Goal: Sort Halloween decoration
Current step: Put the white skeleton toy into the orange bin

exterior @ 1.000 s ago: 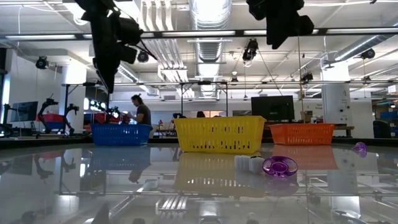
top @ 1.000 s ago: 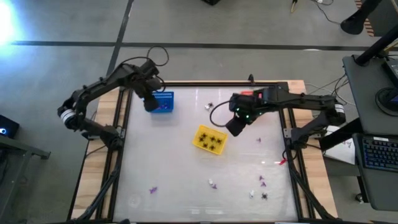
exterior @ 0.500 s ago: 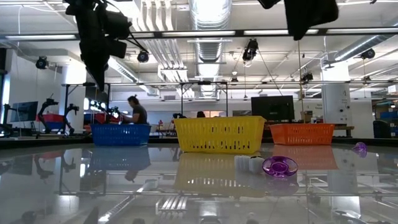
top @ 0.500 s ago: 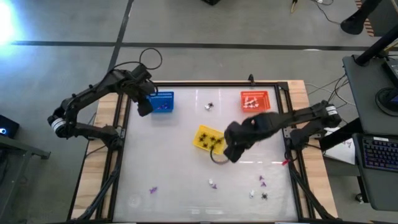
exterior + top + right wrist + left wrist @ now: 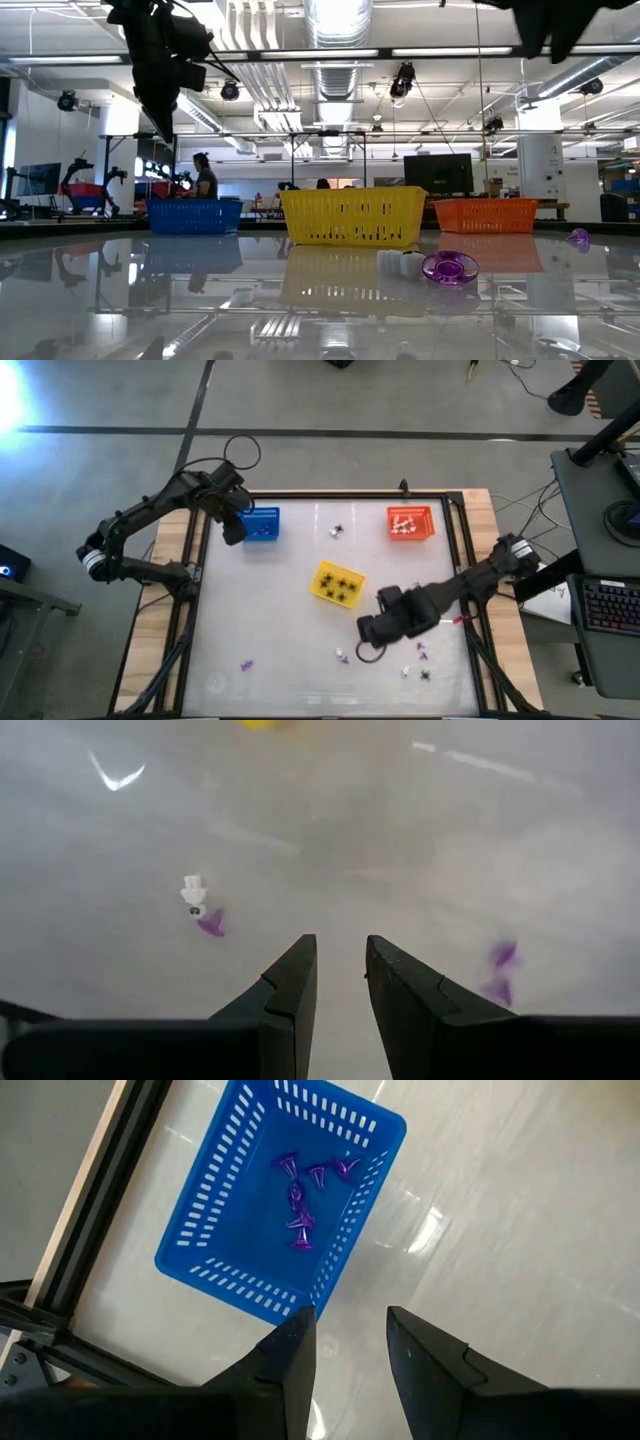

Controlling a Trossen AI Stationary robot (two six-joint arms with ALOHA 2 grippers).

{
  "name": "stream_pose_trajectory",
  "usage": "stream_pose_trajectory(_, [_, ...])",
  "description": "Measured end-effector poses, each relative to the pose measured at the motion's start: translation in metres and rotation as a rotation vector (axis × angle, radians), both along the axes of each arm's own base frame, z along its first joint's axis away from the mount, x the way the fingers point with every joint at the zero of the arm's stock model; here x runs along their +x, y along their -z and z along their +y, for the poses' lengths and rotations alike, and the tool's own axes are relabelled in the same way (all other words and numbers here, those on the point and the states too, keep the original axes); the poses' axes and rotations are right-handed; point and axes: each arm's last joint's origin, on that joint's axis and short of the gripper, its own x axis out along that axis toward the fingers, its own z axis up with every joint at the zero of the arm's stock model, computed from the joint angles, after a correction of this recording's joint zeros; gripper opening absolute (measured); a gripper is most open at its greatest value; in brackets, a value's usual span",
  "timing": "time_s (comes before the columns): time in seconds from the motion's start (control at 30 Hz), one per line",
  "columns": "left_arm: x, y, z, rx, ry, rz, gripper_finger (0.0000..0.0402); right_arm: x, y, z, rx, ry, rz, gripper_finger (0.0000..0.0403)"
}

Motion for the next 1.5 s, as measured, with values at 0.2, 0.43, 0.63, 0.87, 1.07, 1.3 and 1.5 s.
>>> stream_pose_trajectory(0.2, [0.001, 0.000, 0.001, 0.012, 0.000, -0.012, 0.0107, -0.010, 0.009, 0.029, 0.025, 0.133, 0.034, 0.0082])
stream_pose_trajectory(0.43, [0.001, 0.000, 0.001, 0.012, 0.001, -0.012, 0.0107, -0.022, 0.020, 0.058, 0.044, 0.278, 0.074, 0.0082])
stream_pose_trajectory(0.63, [0.001, 0.000, 0.001, 0.012, 0.001, -0.012, 0.0107, -0.020, 0.043, 0.072, 0.116, 0.290, 0.251, 0.0082])
stream_pose_trajectory(0.87, [0.001, 0.000, 0.001, 0.012, 0.001, -0.011, 0.0107, -0.014, 0.064, 0.093, 0.137, 0.290, 0.241, 0.0082])
stream_pose_trajectory(1.07, [0.001, 0.000, 0.001, 0.011, 0.001, -0.010, 0.0107, -0.013, 0.078, 0.103, 0.139, 0.280, 0.260, 0.0082])
stream_pose_trajectory(1.3, [0.001, 0.000, 0.001, 0.011, 0.001, -0.009, 0.0107, -0.013, 0.077, 0.102, 0.137, 0.240, 0.259, 0.0082])
stream_pose_trajectory(1.5, [0.001, 0.000, 0.001, 0.009, 0.001, -0.008, 0.0107, -0.014, 0.082, 0.102, 0.111, 0.266, 0.287, 0.0083])
